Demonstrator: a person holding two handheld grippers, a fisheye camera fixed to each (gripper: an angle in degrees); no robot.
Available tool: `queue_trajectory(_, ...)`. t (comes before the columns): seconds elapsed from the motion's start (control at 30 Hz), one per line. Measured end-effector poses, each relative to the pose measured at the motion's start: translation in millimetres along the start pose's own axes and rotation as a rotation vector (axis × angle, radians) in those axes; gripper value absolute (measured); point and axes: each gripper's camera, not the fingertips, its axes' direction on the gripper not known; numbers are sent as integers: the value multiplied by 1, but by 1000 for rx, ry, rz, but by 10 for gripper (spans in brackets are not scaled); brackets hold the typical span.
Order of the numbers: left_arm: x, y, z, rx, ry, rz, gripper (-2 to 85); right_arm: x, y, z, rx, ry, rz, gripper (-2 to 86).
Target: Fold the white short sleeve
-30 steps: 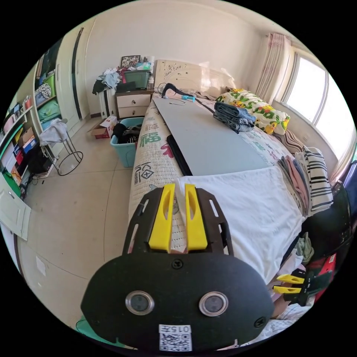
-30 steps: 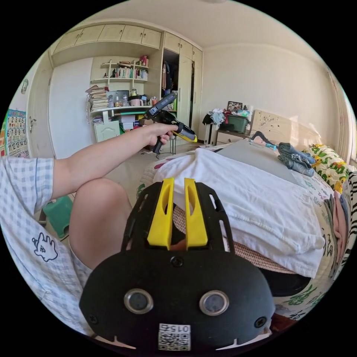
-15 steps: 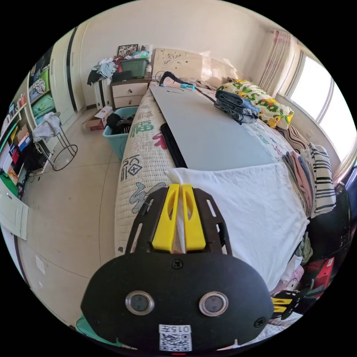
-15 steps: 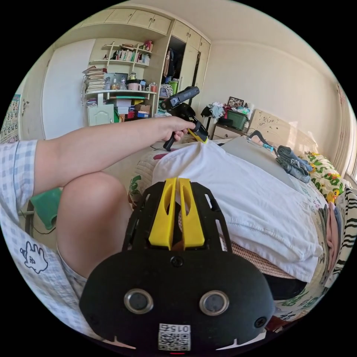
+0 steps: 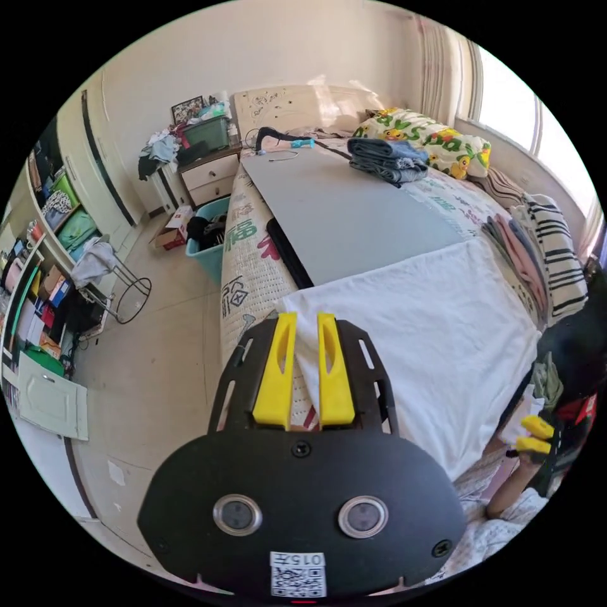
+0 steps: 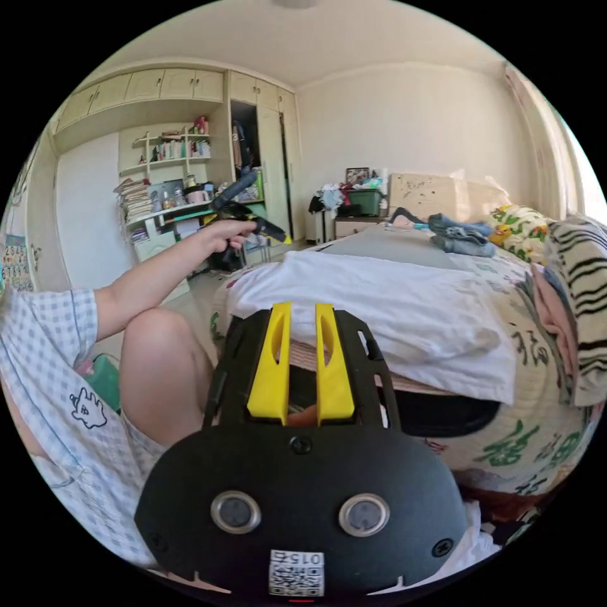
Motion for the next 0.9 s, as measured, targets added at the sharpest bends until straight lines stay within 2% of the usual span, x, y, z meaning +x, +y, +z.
queue_trajectory(0.07, 17, -9, -33, 44, 112, 78, 60, 47, 8, -35, 42, 127, 133, 52)
queue_trajectory(0.2, 90, 14, -89, 107, 341, 318, 89, 99, 14, -43, -9, 159, 278, 57)
queue_trajectory(0.37, 176, 64, -100, 140, 417, 584, 101, 109, 0, -23, 20, 90, 319, 75)
queue_trajectory(0.47, 212, 62, -81, 54, 396, 712, 89, 105, -9, -4, -35, 137, 316, 72)
queue_trajectory(0.7, 223, 20, -61, -25, 362, 704, 18, 93, -9, -17, 69, 100, 303, 8)
queue_trajectory(0.9, 213, -2, -55, -55, 326, 672, -7, 97, 2, -23, 6, 147, 343, -7)
